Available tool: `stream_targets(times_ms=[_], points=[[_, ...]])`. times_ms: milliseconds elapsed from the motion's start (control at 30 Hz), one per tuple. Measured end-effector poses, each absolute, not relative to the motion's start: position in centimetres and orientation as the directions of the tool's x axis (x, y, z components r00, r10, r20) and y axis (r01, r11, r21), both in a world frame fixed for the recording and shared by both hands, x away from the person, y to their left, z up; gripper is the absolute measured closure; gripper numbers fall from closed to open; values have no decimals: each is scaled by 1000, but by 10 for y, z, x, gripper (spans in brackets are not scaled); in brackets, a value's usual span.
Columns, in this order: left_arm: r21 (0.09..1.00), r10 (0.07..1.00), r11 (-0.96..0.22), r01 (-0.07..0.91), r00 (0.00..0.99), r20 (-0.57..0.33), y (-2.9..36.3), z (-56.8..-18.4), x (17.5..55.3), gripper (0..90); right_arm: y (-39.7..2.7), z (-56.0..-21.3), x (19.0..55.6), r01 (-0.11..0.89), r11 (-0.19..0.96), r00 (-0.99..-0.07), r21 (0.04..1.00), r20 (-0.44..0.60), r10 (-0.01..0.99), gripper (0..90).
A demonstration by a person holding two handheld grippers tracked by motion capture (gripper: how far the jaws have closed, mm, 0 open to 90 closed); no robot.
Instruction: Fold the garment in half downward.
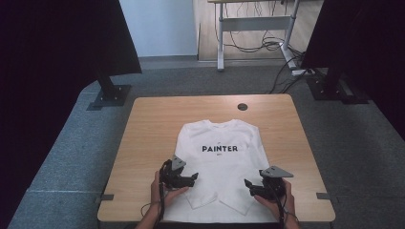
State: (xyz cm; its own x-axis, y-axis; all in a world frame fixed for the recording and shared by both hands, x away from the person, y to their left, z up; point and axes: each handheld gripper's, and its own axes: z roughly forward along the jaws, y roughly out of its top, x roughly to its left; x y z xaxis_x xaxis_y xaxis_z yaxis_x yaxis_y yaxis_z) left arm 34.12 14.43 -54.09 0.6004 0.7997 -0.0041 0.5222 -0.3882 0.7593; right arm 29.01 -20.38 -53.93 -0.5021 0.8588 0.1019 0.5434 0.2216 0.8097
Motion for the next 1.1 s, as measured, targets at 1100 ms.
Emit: stream_targets(times_ms=[1100], points=[[739, 786, -432, 517, 618, 27, 121, -538, 411, 209, -193, -529, 381, 562, 241, -461, 791, 59, 885, 256]])
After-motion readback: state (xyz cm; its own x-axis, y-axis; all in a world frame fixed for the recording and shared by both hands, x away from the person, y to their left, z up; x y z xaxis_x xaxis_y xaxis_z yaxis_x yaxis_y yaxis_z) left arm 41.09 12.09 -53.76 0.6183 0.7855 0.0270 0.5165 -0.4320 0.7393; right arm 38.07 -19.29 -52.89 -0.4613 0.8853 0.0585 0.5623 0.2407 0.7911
